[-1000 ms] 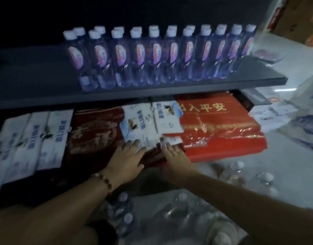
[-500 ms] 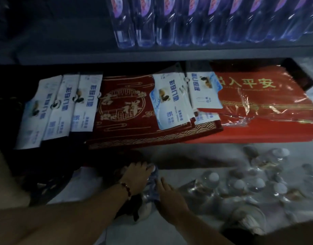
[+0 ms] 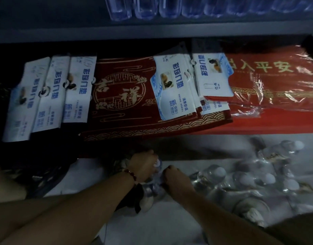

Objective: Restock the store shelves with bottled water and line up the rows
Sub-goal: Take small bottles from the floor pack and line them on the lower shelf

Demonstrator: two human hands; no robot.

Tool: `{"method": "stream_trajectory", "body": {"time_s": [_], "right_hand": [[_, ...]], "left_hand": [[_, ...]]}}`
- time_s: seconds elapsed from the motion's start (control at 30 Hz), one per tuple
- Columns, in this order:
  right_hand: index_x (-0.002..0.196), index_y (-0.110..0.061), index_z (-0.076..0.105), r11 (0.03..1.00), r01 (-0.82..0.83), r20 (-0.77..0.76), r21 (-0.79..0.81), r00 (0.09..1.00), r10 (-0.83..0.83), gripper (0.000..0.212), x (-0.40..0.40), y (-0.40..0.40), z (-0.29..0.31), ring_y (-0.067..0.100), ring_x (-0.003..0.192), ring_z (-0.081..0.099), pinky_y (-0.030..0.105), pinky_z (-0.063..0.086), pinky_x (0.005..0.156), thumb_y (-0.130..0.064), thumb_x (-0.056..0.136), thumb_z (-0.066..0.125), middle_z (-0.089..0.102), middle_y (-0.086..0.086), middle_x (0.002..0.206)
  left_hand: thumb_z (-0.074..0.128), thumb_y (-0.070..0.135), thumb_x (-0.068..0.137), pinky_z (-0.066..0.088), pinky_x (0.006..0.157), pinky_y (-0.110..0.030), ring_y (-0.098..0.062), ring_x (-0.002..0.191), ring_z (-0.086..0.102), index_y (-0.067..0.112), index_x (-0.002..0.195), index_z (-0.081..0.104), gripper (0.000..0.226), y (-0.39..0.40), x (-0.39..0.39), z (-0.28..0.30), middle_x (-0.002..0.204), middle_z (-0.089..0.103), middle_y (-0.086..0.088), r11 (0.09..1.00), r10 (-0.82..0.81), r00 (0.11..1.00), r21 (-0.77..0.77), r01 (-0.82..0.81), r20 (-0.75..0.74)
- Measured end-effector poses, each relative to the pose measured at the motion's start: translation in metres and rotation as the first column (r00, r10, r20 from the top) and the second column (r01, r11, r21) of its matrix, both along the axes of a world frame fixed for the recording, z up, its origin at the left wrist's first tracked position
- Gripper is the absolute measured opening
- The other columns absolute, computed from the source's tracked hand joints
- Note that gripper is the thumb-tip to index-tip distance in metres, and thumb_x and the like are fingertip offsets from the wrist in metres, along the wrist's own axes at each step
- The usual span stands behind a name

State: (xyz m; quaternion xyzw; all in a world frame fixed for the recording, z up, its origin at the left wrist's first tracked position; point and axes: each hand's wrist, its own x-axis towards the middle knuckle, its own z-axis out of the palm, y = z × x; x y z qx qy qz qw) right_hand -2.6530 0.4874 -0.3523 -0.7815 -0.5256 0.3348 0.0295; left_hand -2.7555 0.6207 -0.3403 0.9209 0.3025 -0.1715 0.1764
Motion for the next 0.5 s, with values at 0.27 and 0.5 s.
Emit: {"method": "stream_trajectory", "body": {"time_s": [0.27, 0.5], "right_hand": [[0.101, -0.017, 0.068, 0.982, 0.052, -0.197, 0.182, 0.98, -0.016, 0.024, 0.077, -0.012, 0.119, 0.011, 0.085, 0.064, 0.026, 0.05, 0.071, -0.029, 0.083, 0.078, 0.067, -0.005, 0.091], [0.096, -0.017, 0.076, 0.769, 0.414, -0.526, 0.487, 0.842, -0.12, 0.01, 0.131, -0.058, 0.251, 0.007, 0.085, 0.072, 0.02, 0.055, 0.076, -0.014, 0.087, 0.076, 0.078, -0.003, 0.091]], "left_hand": [[0.059, 0.047, 0.09, 0.049, 0.07, -0.034, -0.021, 0.085, 0.065, 0.022, 0.089, 0.048, 0.027, -0.016, 0.001, 0.095, 0.089, 0.066, 0.001, 0.967, 0.133, 0.958, -0.246, -0.069, 0.254], [0.046, 0.049, 0.102, 0.052, 0.08, -0.034, -0.008, 0.091, 0.063, 0.032, 0.106, 0.05, 0.018, -0.042, 0.067, 0.218, 0.099, 0.064, 0.007, 0.949, 0.112, 0.87, -0.311, 0.049, 0.48]]}}
